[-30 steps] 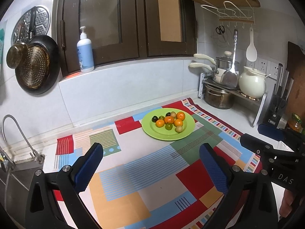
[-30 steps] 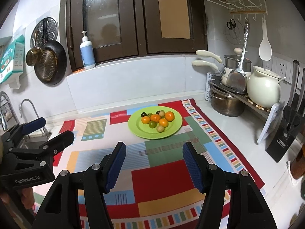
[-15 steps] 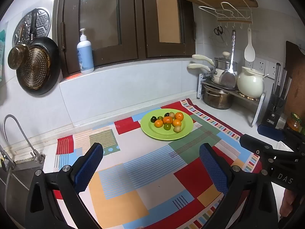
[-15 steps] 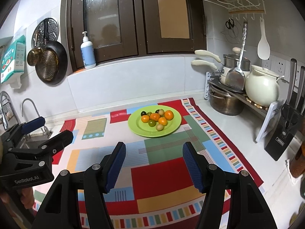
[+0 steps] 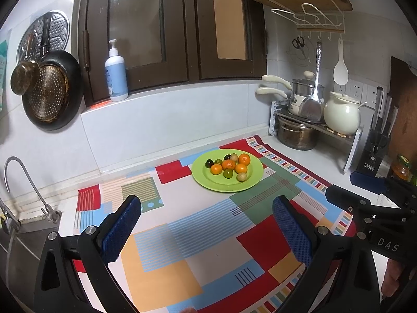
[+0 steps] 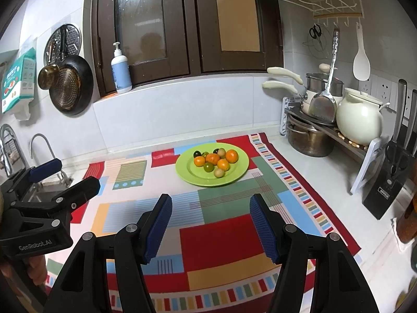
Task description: Organize fruits
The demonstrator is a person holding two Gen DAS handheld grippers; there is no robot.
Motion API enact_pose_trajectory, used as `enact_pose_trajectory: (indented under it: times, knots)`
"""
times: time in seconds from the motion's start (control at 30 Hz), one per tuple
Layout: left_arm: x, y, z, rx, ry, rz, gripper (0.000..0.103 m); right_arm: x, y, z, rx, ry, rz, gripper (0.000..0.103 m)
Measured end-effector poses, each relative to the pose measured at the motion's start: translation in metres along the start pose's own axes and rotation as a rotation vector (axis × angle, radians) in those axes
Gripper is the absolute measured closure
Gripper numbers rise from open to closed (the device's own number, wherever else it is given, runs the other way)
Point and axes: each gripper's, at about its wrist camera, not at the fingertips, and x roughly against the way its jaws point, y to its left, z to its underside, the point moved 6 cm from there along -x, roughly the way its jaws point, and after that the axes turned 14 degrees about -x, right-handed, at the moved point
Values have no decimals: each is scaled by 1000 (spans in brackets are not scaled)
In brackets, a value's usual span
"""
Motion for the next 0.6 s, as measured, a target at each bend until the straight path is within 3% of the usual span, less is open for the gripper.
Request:
enact_pose_trajectory:
  times: [0.6]
  knots:
    - [-3,0,2,3,6,-9,0,-3,-2,1,-3,9,3,40]
